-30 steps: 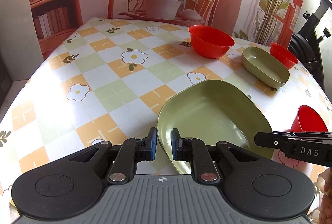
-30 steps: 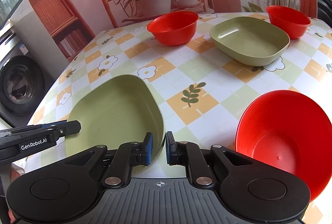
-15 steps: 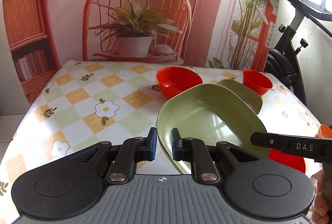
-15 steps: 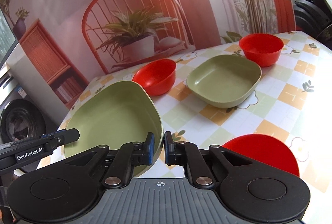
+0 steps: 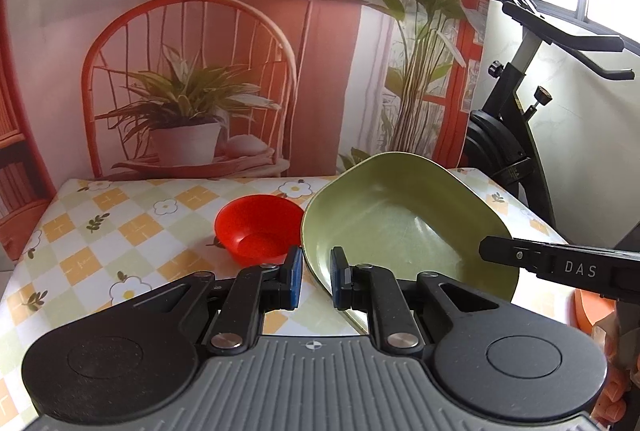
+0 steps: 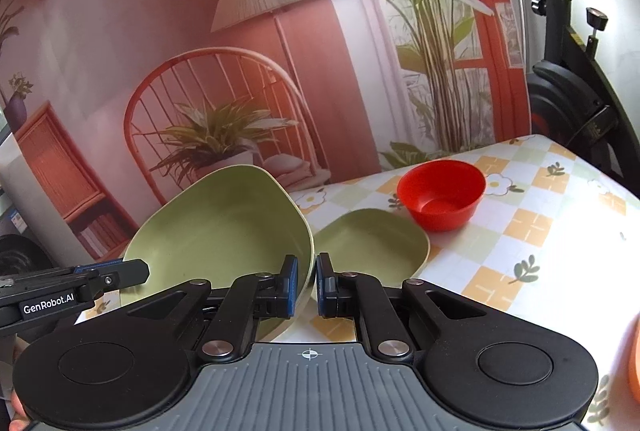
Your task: Organize plates and bowls
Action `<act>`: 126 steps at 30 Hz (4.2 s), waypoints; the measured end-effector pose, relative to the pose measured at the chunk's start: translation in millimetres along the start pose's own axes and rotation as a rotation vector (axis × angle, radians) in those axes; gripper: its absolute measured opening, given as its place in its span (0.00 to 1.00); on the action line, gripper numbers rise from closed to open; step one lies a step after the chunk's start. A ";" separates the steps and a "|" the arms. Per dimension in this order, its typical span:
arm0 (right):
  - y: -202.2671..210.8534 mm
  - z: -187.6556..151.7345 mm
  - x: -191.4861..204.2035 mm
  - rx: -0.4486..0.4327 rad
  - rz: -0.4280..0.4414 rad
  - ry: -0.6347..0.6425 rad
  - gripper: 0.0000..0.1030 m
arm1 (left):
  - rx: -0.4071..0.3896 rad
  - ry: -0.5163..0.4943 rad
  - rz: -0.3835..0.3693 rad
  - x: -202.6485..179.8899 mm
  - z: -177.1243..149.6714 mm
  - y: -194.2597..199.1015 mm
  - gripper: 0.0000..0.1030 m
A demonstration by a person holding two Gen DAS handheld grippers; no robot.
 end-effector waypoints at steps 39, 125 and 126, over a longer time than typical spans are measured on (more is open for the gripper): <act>-153.5 7.2 -103.8 0.166 -0.090 0.097 0.07 | 0.224 -0.052 0.035 -34.1 -14.3 -171.9 0.16; 127.4 -147.1 -313.6 -0.126 -0.839 -0.472 0.15 | 0.305 -0.224 -0.551 -298.4 -112.6 -128.3 0.36; 126.2 -148.7 -313.3 -0.122 -0.830 -0.476 0.15 | 0.310 -0.226 -0.546 -298.5 -113.6 -130.5 0.36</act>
Point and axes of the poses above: each gripper's, at about its wrist camera, not at the fingertips, and y roughly against the way its jaws point, x to its left, z to its top, the point moved 5 cm from there along -y, roughly the way its jaws point, and after that the axes turned 6 degrees about y, right-handed, at the moved point
